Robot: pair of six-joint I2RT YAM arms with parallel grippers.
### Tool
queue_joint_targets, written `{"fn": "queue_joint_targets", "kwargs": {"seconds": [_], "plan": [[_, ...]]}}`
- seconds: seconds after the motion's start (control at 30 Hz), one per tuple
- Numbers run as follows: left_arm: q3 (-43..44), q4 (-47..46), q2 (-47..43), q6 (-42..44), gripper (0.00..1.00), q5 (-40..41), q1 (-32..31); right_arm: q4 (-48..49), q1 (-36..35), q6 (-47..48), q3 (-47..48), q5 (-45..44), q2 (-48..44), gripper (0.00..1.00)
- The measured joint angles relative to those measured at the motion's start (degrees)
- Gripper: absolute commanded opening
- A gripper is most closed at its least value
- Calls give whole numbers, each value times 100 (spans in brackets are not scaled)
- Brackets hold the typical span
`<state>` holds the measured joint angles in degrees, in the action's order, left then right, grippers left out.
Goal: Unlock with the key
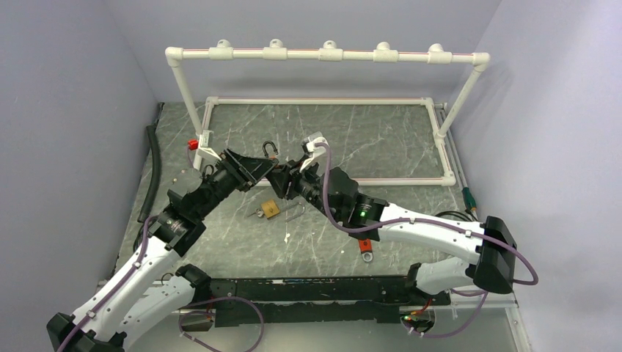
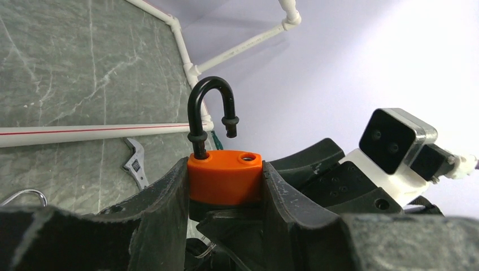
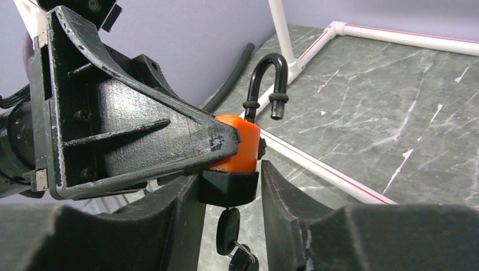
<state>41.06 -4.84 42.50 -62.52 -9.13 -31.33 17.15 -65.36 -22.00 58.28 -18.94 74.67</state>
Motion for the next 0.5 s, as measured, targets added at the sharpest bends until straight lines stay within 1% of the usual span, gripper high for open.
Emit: {"fn": "queue_joint_targets", "kwargs": {"seconds": [0.3,0.33,0.37,0.43,0.47,0.5], "plan": [[-55,63,9,-39,0,188,2,-31,-90,9,96,-339,186,10],[-55,63,9,-42,6,186,2,-33,-96,11,96,-358,186,7],[-55,68,9,-42,18,186,2,-33,-101,9,96,-369,186,3],[-55,81,9,-44,49,184,2,-39,-111,9,96,-396,186,0],[-55,85,9,-44,61,181,2,-44,-116,9,96,-409,186,0],[-55,85,9,-33,69,179,2,-48,-118,7,96,-415,184,0]]}}
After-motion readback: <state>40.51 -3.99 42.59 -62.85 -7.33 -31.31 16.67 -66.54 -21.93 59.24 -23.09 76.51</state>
